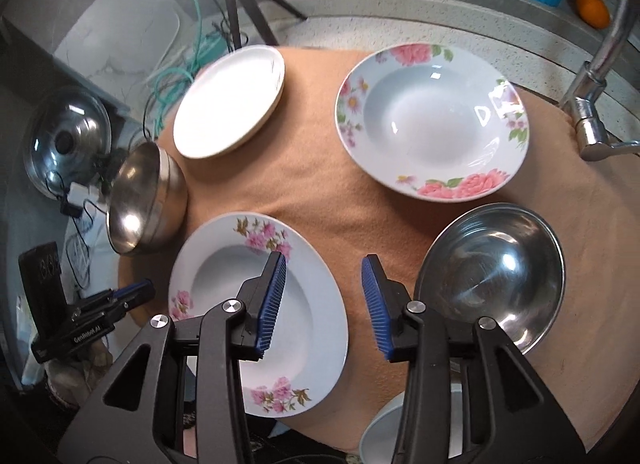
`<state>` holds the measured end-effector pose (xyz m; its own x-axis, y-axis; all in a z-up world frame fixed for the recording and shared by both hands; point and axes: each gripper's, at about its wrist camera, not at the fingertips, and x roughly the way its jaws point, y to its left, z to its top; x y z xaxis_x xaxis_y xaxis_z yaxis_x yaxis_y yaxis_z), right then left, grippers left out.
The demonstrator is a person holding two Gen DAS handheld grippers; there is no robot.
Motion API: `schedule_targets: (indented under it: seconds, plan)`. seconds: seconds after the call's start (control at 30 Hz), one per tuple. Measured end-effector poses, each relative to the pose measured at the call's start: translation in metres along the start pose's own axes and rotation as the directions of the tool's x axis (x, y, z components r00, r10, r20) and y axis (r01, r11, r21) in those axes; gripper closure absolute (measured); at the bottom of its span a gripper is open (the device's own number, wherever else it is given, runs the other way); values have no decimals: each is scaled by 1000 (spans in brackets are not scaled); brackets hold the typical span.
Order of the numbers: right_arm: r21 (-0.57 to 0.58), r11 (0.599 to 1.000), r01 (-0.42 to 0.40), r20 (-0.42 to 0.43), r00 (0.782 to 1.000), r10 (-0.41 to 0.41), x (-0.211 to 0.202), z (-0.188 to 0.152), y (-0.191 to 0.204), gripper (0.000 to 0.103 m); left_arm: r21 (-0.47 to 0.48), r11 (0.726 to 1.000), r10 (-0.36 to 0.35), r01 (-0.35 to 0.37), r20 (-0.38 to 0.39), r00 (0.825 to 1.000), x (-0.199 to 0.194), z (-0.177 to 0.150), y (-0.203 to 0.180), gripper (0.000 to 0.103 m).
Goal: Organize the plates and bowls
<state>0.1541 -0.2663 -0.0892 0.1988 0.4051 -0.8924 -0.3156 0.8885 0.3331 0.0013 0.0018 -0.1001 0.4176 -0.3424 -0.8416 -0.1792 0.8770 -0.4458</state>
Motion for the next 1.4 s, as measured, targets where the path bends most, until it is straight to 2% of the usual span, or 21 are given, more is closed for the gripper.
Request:
schedule_targets:
  seconds: [0.37, 0.4, 0.5, 0.53, 0.77, 0.87, 1.0, 1.13, 1.4]
  plan:
    - [118, 992, -37, 170, 985, 17, -56, -11, -28, 58, 43, 998, -40, 38, 50, 998, -11, 29, -18, 86]
    - [118, 992, -36, 177, 984, 15, -59, -12, -29, 56, 52, 998, -44, 41, 50, 998, -11, 32, -21, 86]
    - [114, 994, 1, 202, 979, -24, -72, -14, -37, 38, 82, 995, -62, 58, 48, 997, -9, 40, -33, 86]
    - [118, 993, 10, 205, 978, -35, -75, -14, -41, 37, 100, 993, -64, 59, 49, 997, -7, 44, -39, 86]
    - [191, 980, 59, 189, 977, -96, -90, -21, -79, 37, 170, 982, -95, 89, 31, 995, 11, 66, -72, 86]
    - [221, 974, 55, 194, 976, -99, -93, -22, -100, 37, 178, 979, -109, 103, 20, 994, 21, 76, -85, 86]
    - [280, 960, 9, 199, 978, -67, -91, -16, -129, 39, 177, 977, -122, 120, 1, 993, 37, 90, -102, 86]
    - [306, 952, -28, 186, 982, -31, -81, -8, -145, 53, 177, 975, -131, 134, -27, 991, 56, 105, -118, 86]
    - [329, 941, -83, 144, 989, 37, -51, 14, -161, 57, 155, 981, -113, 118, -42, 993, 90, 135, -134, 86]
